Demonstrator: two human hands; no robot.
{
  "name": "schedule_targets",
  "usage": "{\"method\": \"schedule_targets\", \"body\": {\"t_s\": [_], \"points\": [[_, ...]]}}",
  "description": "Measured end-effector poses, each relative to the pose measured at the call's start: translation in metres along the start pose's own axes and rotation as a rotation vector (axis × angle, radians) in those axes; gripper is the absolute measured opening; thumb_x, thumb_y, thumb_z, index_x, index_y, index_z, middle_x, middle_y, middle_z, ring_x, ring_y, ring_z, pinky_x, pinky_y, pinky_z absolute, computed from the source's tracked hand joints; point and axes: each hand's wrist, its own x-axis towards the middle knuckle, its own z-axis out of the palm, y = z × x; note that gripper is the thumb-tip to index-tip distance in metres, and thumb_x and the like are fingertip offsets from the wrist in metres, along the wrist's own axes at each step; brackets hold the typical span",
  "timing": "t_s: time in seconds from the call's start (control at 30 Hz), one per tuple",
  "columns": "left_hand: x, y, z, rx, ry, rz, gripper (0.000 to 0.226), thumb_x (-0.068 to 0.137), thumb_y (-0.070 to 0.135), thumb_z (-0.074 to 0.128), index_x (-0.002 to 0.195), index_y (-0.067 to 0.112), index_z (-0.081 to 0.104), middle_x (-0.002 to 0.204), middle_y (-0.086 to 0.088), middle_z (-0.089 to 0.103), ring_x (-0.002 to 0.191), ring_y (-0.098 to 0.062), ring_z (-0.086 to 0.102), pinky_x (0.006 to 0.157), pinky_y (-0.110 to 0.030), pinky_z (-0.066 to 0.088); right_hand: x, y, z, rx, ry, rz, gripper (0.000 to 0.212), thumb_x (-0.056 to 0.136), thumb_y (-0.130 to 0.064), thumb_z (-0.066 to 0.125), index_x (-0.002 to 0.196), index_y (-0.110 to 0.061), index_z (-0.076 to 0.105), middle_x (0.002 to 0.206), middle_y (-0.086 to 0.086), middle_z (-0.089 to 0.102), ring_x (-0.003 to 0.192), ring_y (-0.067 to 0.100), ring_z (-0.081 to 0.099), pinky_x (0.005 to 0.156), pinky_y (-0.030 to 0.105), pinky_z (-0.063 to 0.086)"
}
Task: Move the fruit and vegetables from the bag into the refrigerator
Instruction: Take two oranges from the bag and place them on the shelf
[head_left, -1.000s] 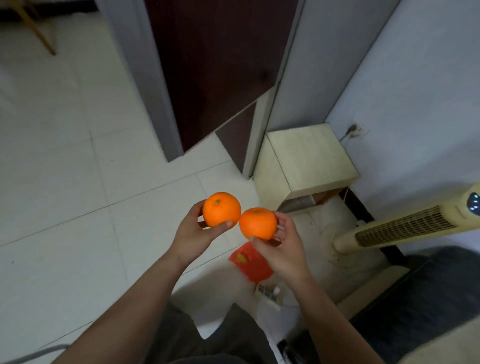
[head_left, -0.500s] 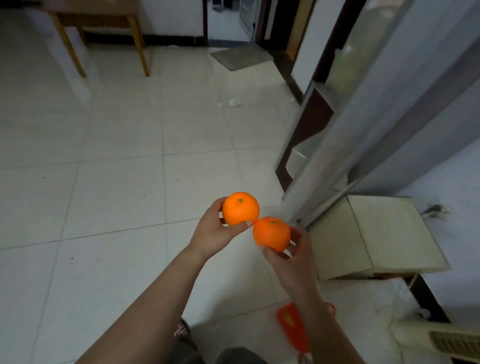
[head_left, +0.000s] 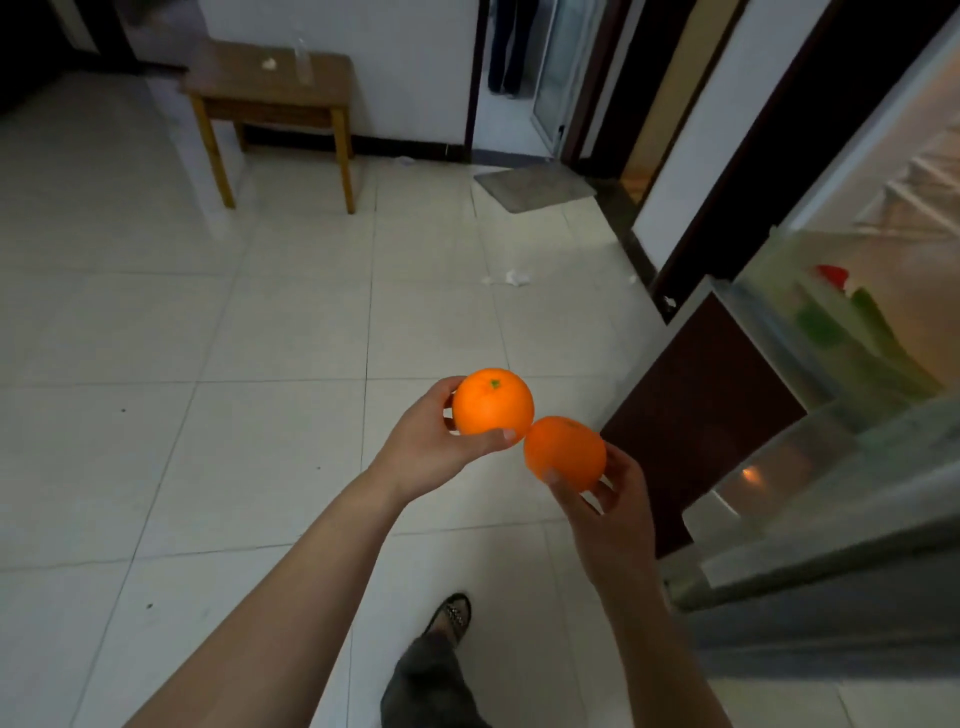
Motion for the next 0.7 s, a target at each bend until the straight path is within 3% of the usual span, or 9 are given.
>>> {"method": "schedule_targets", "body": {"t_s": [0.2,0.4,0.6,0.7], "points": [[0.111,0.037,-0.036,0.064,-0.019,0.028,0.074,0.073,0.038,0.075,0.135,0.029,0.036,0.121,0.011,0.041,0.103,-0.013,0.049,0.069,-0.018,0.042,0.114,-0.034,0.034,0.064,-0.032,-0.07,0.06,0.07,-0.011,0.079,0.118,-0.027,0.046,0.126,-0.002,0.051,0.108,0.017,0.057,0.07,0.019,0.053],[0.223,0.099,-0.041,0.103,-0.064,0.137,0.073,0.071,0.04,0.075,0.134,0.031,0.038,0.121,0.012,0.043,0.102,-0.012,0.049,0.068,-0.015,0.042,0.219,-0.074,0.036,0.128,0.02,-0.148,0.061,0.069,-0.006,0.079,0.118,-0.025,0.047,0.128,0.003,0.052,0.111,0.021,0.058,0.083,0.034,0.055],[0.323,0.145,-0.009,0.15,-0.213,0.262,0.063,0.069,0.04,0.078,0.122,0.036,0.044,0.116,0.015,0.048,0.1,-0.009,0.053,0.069,-0.014,0.042,0.297,-0.089,0.007,0.105,0.167,-0.167,0.061,0.07,-0.007,0.079,0.117,-0.027,0.046,0.127,0.006,0.053,0.109,0.02,0.058,0.074,0.019,0.055],[0.38,0.169,0.02,0.197,-0.311,0.308,0.066,0.068,0.041,0.078,0.124,0.035,0.042,0.117,0.015,0.046,0.097,-0.007,0.052,0.067,-0.014,0.041,0.337,-0.096,-0.014,0.066,0.279,-0.137,0.061,0.071,-0.009,0.078,0.12,-0.026,0.044,0.123,0.0,0.052,0.1,0.006,0.057,0.064,0.006,0.049]]}}
